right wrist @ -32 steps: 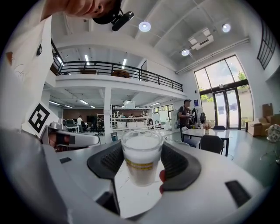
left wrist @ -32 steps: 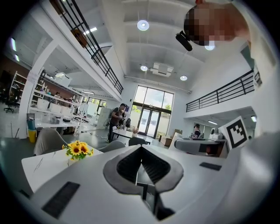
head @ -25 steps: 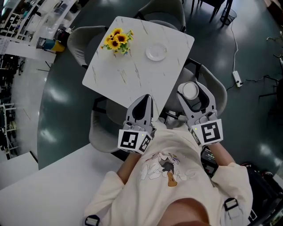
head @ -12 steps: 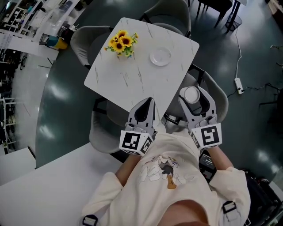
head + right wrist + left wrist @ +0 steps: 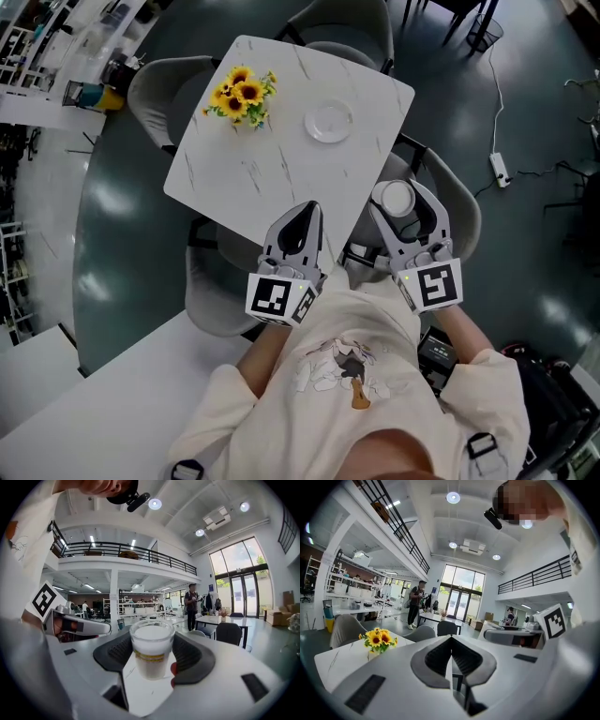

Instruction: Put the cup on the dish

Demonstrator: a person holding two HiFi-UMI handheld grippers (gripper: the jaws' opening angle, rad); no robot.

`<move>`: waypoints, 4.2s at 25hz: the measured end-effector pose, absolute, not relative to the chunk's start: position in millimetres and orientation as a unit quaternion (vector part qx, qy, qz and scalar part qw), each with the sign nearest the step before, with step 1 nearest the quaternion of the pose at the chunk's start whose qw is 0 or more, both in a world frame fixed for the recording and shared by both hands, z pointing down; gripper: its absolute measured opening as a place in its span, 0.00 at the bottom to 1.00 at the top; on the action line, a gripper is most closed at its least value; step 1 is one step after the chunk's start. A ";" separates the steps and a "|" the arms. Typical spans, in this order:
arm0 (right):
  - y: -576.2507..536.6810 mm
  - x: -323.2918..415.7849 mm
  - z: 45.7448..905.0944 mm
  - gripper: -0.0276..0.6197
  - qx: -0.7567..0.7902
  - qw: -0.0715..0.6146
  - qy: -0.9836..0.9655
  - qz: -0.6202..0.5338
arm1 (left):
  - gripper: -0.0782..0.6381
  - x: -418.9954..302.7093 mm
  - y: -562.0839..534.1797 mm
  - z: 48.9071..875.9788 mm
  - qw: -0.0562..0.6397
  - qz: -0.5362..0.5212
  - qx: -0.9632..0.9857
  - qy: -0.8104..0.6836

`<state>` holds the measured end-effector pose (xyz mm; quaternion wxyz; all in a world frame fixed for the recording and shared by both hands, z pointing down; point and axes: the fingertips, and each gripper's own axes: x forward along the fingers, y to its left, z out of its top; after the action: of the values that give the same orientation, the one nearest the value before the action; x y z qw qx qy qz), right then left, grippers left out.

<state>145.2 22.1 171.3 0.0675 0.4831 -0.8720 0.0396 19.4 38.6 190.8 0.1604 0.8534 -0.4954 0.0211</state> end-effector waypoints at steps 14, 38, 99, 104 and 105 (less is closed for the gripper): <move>-41.5 136.5 205.5 0.45 0.488 0.074 -0.868 0.059 | 0.12 13.2 -23.4 229.8 0.174 0.031 0.861 -0.478; -143.9 99.8 322.8 0.45 0.473 0.122 -0.871 0.059 | 0.12 4.6 -109.7 345.9 0.200 0.036 0.855 -0.477; -244.1 35.5 501.0 0.52 0.475 0.166 -0.860 0.081 | 0.11 -25.5 -181.3 484.5 0.244 0.040 0.828 -0.504; -242.9 32.8 502.9 0.60 0.461 0.168 -0.865 0.102 | 0.12 -28.2 -176.7 479.3 0.242 0.040 0.826 -0.507; -242.2 33.2 500.7 0.60 0.461 0.168 -0.865 0.101 | 0.12 -27.4 -175.7 476.5 0.241 0.039 0.827 -0.507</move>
<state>33.2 -242.2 500.7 0.1680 0.4615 -0.8653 0.1006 -27.4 -175.7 476.5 0.2413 0.8268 -0.5067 0.0386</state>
